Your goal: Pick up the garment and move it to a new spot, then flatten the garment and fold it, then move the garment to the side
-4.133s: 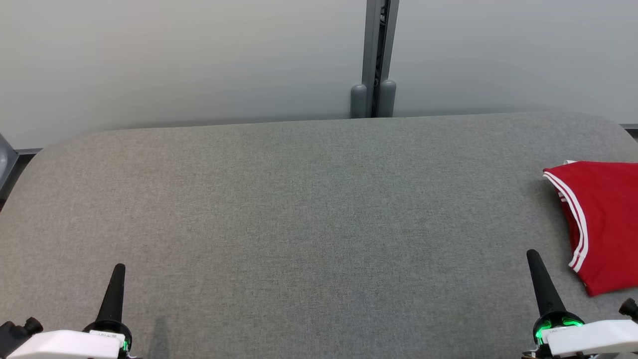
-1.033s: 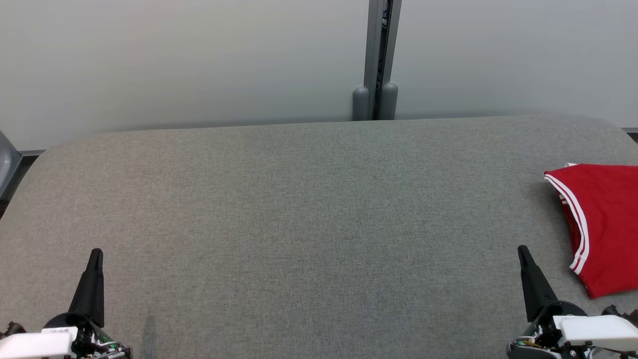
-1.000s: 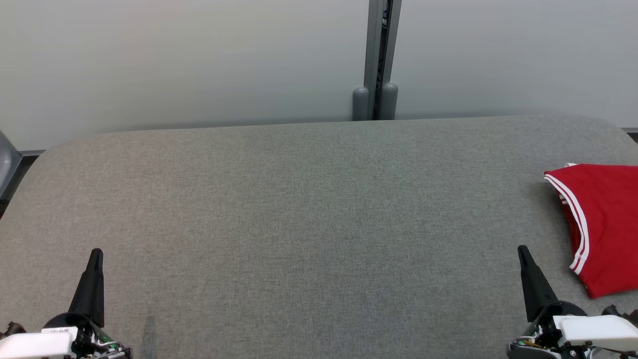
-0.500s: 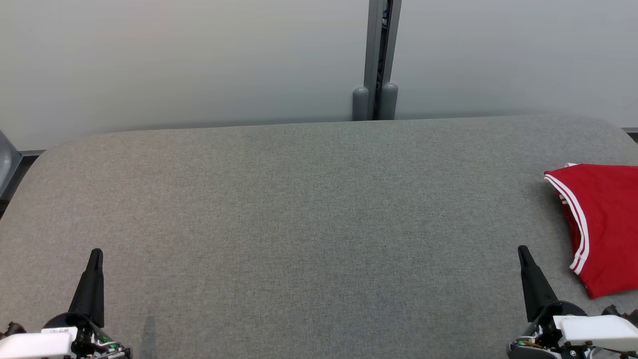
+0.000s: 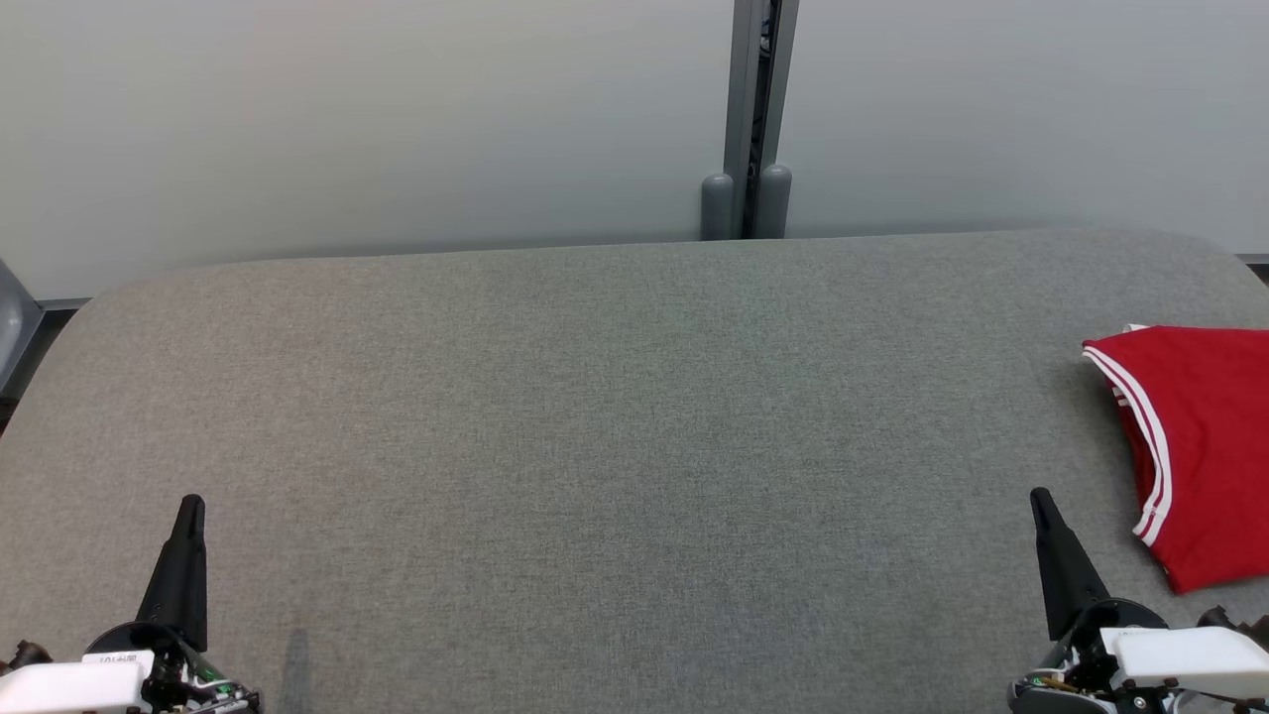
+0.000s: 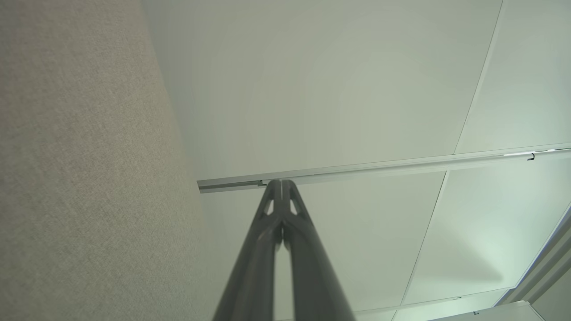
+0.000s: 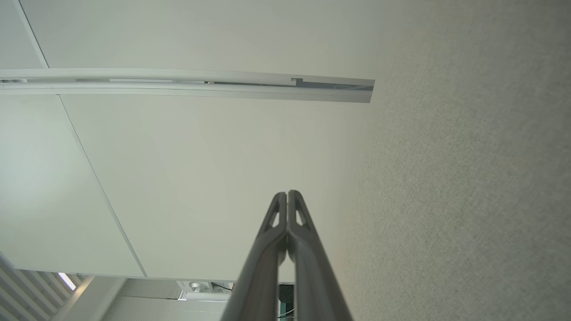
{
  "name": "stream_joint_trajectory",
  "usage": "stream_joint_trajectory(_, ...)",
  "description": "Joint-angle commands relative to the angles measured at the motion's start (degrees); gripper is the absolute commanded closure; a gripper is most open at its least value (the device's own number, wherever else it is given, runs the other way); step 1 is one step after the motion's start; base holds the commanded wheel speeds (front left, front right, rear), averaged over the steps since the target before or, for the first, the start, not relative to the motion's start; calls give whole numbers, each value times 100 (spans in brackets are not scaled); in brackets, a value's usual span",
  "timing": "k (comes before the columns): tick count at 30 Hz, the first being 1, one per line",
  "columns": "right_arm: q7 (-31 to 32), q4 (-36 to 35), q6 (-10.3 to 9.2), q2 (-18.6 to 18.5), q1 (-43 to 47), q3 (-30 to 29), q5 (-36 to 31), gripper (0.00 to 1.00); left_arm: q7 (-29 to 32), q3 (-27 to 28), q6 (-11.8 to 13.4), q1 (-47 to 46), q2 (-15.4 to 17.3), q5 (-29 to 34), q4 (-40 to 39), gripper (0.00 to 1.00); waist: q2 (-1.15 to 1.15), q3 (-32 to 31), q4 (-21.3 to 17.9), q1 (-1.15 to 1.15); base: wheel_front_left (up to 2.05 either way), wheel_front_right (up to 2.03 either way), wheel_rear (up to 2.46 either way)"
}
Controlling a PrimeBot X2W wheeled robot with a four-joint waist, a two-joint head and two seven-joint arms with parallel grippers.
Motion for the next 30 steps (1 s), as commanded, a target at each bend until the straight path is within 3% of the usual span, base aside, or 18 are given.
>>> stream_joint_trajectory(1,35,16,2,-2,-8,-30,-2,100,18,23,-25,-75,-3,64,5,100,0,0,0,0,0,0,0)
stream_joint_trajectory(30,31,17,2,4,-8,-38,-12,100,43,53,-25,-83,-11,68,6,100,0,0,0,0,0,0,0)
